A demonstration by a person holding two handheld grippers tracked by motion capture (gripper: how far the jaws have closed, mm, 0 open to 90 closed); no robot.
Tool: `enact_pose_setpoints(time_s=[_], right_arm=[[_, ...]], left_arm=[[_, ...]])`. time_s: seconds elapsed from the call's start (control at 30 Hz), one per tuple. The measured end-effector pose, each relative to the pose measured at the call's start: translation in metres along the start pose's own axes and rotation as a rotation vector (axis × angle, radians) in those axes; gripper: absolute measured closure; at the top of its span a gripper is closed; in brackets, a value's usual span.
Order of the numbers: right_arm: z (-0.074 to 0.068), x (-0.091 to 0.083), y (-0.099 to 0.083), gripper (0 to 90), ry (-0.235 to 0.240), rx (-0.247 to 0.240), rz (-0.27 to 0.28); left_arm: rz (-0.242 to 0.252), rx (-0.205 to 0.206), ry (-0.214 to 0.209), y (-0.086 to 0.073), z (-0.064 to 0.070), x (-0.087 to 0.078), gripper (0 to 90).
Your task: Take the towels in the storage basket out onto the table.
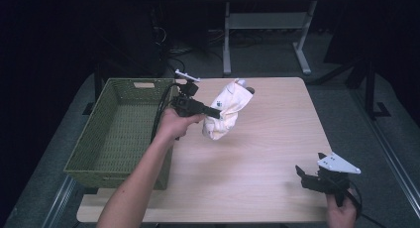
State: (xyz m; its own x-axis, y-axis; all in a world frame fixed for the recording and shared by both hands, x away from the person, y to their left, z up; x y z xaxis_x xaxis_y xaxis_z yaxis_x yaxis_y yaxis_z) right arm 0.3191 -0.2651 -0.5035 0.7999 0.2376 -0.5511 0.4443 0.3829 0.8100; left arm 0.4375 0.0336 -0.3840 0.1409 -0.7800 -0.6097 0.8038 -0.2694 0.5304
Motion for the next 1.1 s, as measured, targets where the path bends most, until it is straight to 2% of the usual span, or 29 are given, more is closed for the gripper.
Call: enact_pose_setpoints(time_s=[0.23, 0.63, 0.97, 1.1], right_arm=[[0.000, 0.001, -0.001, 13.9, -0.003, 0.003, -0.001], [-0.001, 0.002, -0.002, 13.9, -0.002, -0.005, -0.008], [-0.001, 0.002, -0.001, 13.9, 0.000, -0.002, -0.006], [-0.001, 0.002, -0.001, 13.9, 0.001, -0.001, -0.006]], left_arm=[[-0.013, -0.008, -0.005, -0.001, 0.000, 0.023, 74.0], [-0.023, -0.007, 0.003, -0.004, 0.001, 0.049, 74.0], [-0.043, -0.039, 0.005, -0.011, 0.002, 0.082, 74.0], [-0.058, -0.026, 0.019, -0.014, 0.001, 0.092, 74.0]])
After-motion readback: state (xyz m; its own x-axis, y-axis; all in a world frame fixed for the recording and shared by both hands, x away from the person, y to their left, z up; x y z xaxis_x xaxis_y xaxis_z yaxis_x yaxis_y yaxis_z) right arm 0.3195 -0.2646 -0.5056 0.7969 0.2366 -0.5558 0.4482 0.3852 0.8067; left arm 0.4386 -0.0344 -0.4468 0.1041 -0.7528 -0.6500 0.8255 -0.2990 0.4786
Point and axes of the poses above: each handheld gripper's, and its own axes: x roughly forward along the jaws, y roughly out of its top, z roughly to its right, the point moved 10 cm from there along x, roughly forward along the jaws, and after that the axes turned 3 degrees about -x, right-handed, at the moved point
